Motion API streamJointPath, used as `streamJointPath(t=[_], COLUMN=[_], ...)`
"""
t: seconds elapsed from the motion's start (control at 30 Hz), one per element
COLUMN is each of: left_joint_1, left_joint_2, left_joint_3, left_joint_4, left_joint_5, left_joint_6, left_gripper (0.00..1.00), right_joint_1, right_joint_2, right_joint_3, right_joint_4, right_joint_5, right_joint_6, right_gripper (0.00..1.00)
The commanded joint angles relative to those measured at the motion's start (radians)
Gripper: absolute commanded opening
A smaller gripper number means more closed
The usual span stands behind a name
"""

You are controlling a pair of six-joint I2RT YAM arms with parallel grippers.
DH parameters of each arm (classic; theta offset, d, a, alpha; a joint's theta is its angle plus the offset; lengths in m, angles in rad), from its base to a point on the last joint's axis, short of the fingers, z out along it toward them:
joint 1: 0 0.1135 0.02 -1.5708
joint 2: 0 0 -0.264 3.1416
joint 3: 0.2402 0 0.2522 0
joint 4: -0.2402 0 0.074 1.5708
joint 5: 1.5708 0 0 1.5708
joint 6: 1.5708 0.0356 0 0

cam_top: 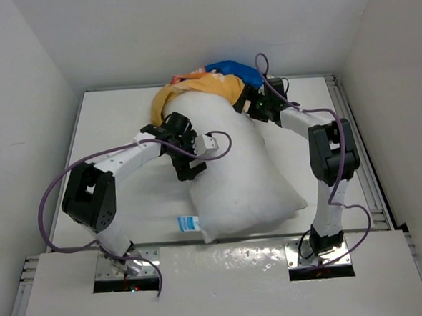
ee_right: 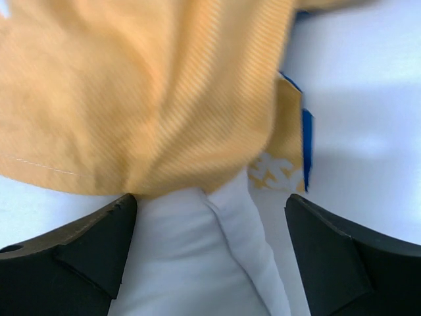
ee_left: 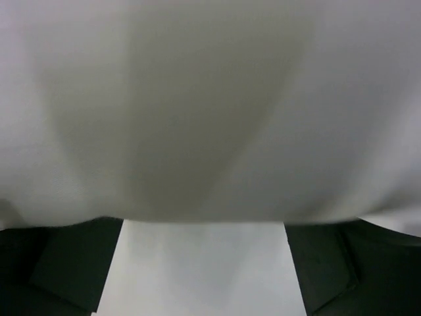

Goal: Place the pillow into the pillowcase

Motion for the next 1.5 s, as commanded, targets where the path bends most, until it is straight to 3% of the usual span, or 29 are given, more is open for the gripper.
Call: streamJointPath(t=[0.0, 0.13, 0.27, 0.37, 0.43, 0.47, 0.57, 0.6, 0.63, 0.67, 0.7, 0.73, 0.87, 0.93, 0.97, 1.0, 1.07, 1.1, 1.13, 1.17, 1.2, 1.33, 1.37, 1.47], left_joint_1=[-0.016, 0.093, 0.252, 0.372, 0.397, 0.392, 0.357, 0.354, 0.352, 0.355, 0.352, 0.352, 0.362, 0.365, 0.362, 0.359, 0.354, 0.357, 0.357, 0.357, 0.36, 0.362, 0.362, 0.348], left_joint_2=[-0.078, -0.09, -0.066, -0.043, -0.03, -0.006, 0.04, 0.052, 0.065, 0.089, 0.103, 0.13, 0.192, 0.209, 0.212, 0.212, 0.214, 0.212, 0.213, 0.212, 0.217, 0.207, 0.201, 0.151], left_joint_3=[0.047, 0.242, 0.486, 0.494, 0.454, 0.41, 0.314, 0.296, 0.287, 0.281, 0.284, 0.287, 0.286, 0.278, 0.269, 0.26, 0.23, 0.215, 0.207, 0.2, 0.195, 0.21, 0.216, 0.242], left_joint_4=[-0.108, -0.204, -0.172, -0.049, 0.012, 0.063, 0.17, 0.198, 0.218, 0.261, 0.281, 0.322, 0.418, 0.439, 0.448, 0.454, 0.461, 0.465, 0.479, 0.485, 0.49, 0.453, 0.43, 0.301], left_joint_5=[0.148, 0.194, 0.273, 0.309, 0.24, 0.146, 0.027, 0.031, 0.037, 0.053, 0.053, 0.019, -0.053, -0.032, -0.024, -0.003, 0.033, 0.051, 0.059, 0.06, 0.07, 0.109, 0.12, 0.178], left_joint_6=[-0.062, -0.122, -0.281, -0.405, -0.41, -0.386, -0.295, -0.288, -0.291, -0.297, -0.303, -0.31, -0.335, -0.33, -0.327, -0.32, -0.3, -0.298, -0.301, -0.307, -0.31, -0.318, -0.3, -0.163], left_gripper=[1.0, 1.0, 1.0, 1.0, 1.0, 0.98, 0.85, 0.82, 0.81, 0.82, 0.85, 0.91, 0.89, 0.72, 0.6, 0.4, 0.23, 0.08, 0.0, 0.0, 0.0, 0.0, 0.0, 0.0], right_joint_1=[0.015, -0.028, -0.048, -0.042, -0.024, -0.01, 0.114, 0.14, 0.165, 0.215, 0.238, 0.265, 0.386, 0.412, 0.417, 0.42, 0.421, 0.423, 0.42, 0.42, 0.409, 0.368, 0.358, 0.322], right_joint_2=[-0.11, -0.2, -0.283, -0.352, -0.384, -0.389, -0.384, -0.378, -0.37, -0.353, -0.343, -0.332, -0.173, -0.099, -0.024, 0.011, 0.094, 0.11, 0.118, 0.121, 0.119, 0.078, 0.064, 0.003], right_joint_3=[-0.099, -0.165, -0.136, -0.121, -0.09, -0.079, -0.02, 0.008, 0.022, 0.026, 0.033, 0.039, 0.149, 0.204, 0.27, 0.305, 0.377, 0.384, 0.378, 0.358, 0.34, 0.261, 0.231, 0.176], right_joint_4=[0.038, 0.023, -0.089, -0.133, -0.156, -0.163, -0.19, -0.207, -0.215, -0.21, -0.207, -0.203, -0.276, -0.316, -0.368, -0.399, -0.469, -0.476, -0.466, -0.453, -0.436, -0.284, -0.255, -0.12], right_joint_5=[-0.13, -0.096, -0.012, 0.091, 0.138, 0.145, 0.178, 0.194, 0.205, 0.205, 0.227, 0.257, 0.379, 0.424, 0.448, 0.453, 0.462, 0.467, 0.473, 0.462, 0.444, 0.306, 0.291, 0.263], right_joint_6=[-0.041, -0.079, -0.181, -0.202, -0.222, -0.239, -0.294, -0.293, -0.291, -0.279, -0.273, -0.27, -0.27, -0.245, -0.232, -0.206, -0.178, -0.155, -0.146, -0.135, -0.112, -0.034, -0.017, 0.069], right_gripper=[0.95, 0.99, 0.99, 0.99, 0.98, 0.95, 0.48, 0.4, 0.46, 0.6, 0.76, 0.98, 0.99, 0.99, 0.99, 0.99, 0.99, 0.99, 0.99, 0.97, 0.94, 0.23, 0.0, 0.0])
